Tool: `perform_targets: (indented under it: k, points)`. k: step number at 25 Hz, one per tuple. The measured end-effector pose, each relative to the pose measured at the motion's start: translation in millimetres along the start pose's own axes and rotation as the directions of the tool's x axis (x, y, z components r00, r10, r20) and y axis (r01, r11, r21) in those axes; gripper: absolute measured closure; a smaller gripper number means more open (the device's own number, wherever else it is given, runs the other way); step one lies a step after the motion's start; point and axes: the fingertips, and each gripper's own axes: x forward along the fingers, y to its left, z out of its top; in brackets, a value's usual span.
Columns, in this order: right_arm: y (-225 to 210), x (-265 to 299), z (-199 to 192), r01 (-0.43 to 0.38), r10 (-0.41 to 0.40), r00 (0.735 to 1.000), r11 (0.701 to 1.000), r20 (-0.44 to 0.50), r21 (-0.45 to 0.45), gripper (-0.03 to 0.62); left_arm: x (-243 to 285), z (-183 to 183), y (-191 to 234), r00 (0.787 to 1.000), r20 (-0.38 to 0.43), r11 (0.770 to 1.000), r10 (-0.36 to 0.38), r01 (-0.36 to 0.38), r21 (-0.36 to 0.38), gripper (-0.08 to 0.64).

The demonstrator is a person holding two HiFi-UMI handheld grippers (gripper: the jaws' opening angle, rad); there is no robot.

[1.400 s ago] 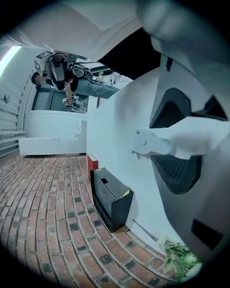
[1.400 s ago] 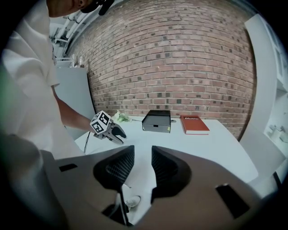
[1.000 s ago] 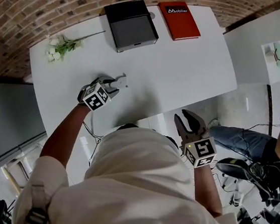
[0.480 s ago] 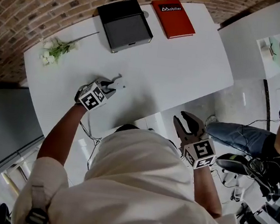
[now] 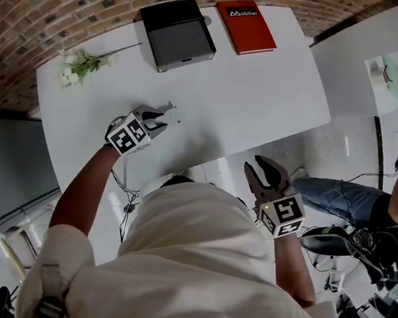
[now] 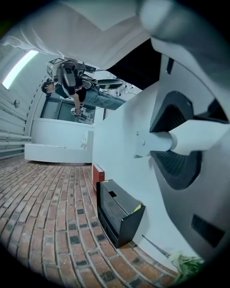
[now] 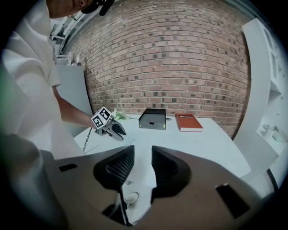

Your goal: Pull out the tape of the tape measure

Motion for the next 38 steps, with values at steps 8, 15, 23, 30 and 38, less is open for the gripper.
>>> perform_targets:
  k: [8, 15, 23, 30, 38]
  points:
    - [-8, -17, -5, -0.045, 0.046, 0.998, 0.999, 0.041, -0.027, 0.468, -22, 46, -22, 0.995, 0.098, 1.000, 0.014, -0.015, 0.012, 0.437]
    - [-18, -41, -5, -0.117, 0.124, 0.987, 0.990, 0.098, -0.072, 0.468, -41, 97, -64, 0.986, 0.167, 0.999, 0.010, -0.015, 0.028, 0.437]
    - [-17, -69, 9, -0.234, 0.269, 0.949, 0.951, 0.166, -0.202, 0.468, -70, 153, -134, 0.973, 0.228, 0.996, -0.043, 0.024, 0.088, 0.437]
    - [-1, -93, 15, -0.354, 0.415, 0.894, 0.886, 0.170, -0.298, 0.468, -89, 184, -189, 0.954, 0.286, 0.993, -0.086, 0.058, 0.106, 0.437]
    - [29, -128, 25, -0.510, 0.590, 0.796, 0.775, 0.137, -0.375, 0.468, -111, 213, -255, 0.919, 0.352, 0.979, -0.180, 0.132, 0.158, 0.437]
